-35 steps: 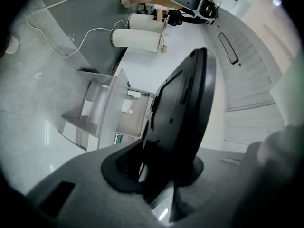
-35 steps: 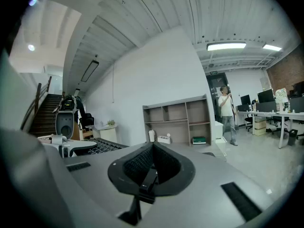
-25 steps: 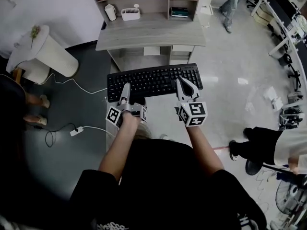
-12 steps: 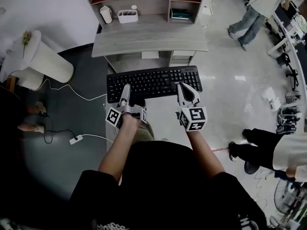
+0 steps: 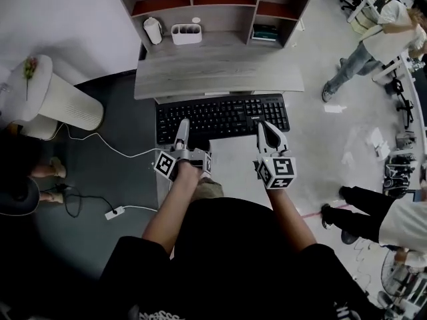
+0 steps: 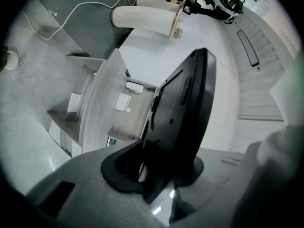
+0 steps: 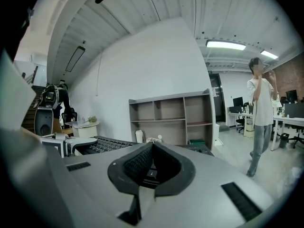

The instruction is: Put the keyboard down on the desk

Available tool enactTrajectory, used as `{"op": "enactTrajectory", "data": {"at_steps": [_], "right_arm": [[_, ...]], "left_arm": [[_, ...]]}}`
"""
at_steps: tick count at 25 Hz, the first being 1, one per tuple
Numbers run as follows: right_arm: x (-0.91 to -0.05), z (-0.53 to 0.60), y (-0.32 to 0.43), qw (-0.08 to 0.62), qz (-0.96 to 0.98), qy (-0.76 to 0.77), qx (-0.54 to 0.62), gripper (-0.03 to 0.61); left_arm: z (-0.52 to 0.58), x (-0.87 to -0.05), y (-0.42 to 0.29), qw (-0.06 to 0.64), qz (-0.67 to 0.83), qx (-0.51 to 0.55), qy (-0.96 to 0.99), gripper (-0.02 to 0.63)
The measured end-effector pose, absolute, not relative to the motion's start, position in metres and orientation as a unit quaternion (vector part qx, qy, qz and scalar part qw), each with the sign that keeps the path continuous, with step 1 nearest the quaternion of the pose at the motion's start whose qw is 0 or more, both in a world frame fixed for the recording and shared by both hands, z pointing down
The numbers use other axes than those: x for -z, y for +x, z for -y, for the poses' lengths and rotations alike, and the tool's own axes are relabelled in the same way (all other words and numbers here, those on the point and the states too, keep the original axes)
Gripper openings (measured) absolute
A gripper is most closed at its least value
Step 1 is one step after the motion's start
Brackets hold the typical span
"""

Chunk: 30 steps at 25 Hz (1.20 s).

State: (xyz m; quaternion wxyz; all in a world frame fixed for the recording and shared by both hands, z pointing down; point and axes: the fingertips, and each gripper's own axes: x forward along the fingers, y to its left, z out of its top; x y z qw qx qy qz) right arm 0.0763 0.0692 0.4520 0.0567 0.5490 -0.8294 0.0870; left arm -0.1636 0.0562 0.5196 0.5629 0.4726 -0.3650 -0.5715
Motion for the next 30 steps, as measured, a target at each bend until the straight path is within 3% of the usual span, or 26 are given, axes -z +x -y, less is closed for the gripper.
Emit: {"op": "enactTrajectory", "data": {"at_steps": [14,30], "right_arm": [[-0.443,0.017,-0.019,0.092,0.827,0.553,-0.045,0.012],[-0.486,0.086,0.008,0.078,0.827,0.549,-0.09,0.014]], "left_arm": [[0.052,-0.498,-0.231,0.573,0.325,0.546,0.517,0.108],[0.107,-0.523,-0.228,0.569,0.36,0.545,0.5,0.109]]}}
